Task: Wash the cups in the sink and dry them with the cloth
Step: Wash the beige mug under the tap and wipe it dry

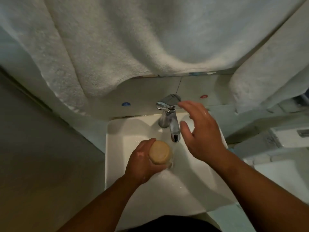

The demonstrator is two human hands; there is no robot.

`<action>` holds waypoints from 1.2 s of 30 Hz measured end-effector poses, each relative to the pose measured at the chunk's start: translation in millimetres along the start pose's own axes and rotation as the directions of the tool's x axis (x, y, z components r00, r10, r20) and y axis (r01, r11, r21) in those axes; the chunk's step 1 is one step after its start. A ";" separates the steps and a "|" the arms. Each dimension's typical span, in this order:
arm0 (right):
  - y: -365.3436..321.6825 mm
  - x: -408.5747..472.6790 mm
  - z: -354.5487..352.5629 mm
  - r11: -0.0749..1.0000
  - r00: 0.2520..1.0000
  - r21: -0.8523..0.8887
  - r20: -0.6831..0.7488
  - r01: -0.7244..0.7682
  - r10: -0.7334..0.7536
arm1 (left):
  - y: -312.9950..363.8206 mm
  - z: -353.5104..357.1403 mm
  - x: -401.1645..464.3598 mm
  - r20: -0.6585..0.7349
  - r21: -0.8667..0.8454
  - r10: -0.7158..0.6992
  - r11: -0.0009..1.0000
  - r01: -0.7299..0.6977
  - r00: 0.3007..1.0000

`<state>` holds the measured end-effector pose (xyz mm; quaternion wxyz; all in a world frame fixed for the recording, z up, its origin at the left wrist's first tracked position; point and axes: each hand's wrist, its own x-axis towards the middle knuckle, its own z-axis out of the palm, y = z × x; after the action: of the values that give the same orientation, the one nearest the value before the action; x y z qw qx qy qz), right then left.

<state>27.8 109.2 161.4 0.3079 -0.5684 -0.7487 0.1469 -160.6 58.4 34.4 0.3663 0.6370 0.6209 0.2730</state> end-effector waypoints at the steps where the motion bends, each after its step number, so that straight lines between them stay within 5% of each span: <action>1: -6.3 9.1 -0.8 0.999 0.998 -0.032 0.039 0.043 -0.042 | 2.4 -1.7 1.0 0.005 0.007 0.005 1.000 -0.005 1.000; 7: -15.2 22.6 24.0 0.979 0.983 -0.177 0.168 0.104 -0.074 | 11.0 -10.9 3.4 0.007 0.030 0.036 0.999 -0.036 0.999; 16: -8.0 3.1 38.4 0.980 0.971 -0.120 0.199 0.157 -0.131 | -3.4 2.1 -10.0 0.056 0.007 -0.056 0.998 0.056 0.997; 20: 28.7 -50.9 34.0 0.999 0.993 0.043 0.119 0.005 -0.010 | -1.0 11.9 -19.1 0.086 -0.010 -0.116 0.993 0.117 0.990; 25: 72.5 -117.2 46.7 0.971 0.871 0.102 0.469 -0.218 0.146 | 25.2 29.6 -26.3 0.085 0.009 -0.111 0.994 0.111 0.990; 28: 83.0 -113.8 38.5 0.959 0.947 0.251 0.319 -0.134 0.049 | 67.7 37.5 -24.6 -0.015 0.065 -0.047 0.997 0.048 0.999; 32: 100.8 -112.9 4.1 0.968 0.997 0.239 0.006 0.077 -0.081 | 127.1 52.7 -29.8 -0.157 0.166 0.109 0.983 -0.083 0.981; 36: 144.7 -129.6 8.1 0.968 0.994 0.247 0.086 0.049 -0.072 | 129.8 98.8 -22.6 0.001 0.162 -0.064 0.985 0.063 0.998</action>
<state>154.0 33.2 34.6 0.3442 -0.4956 -0.7555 0.2551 -6.4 28.6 83.8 0.3240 0.6453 0.6599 0.2078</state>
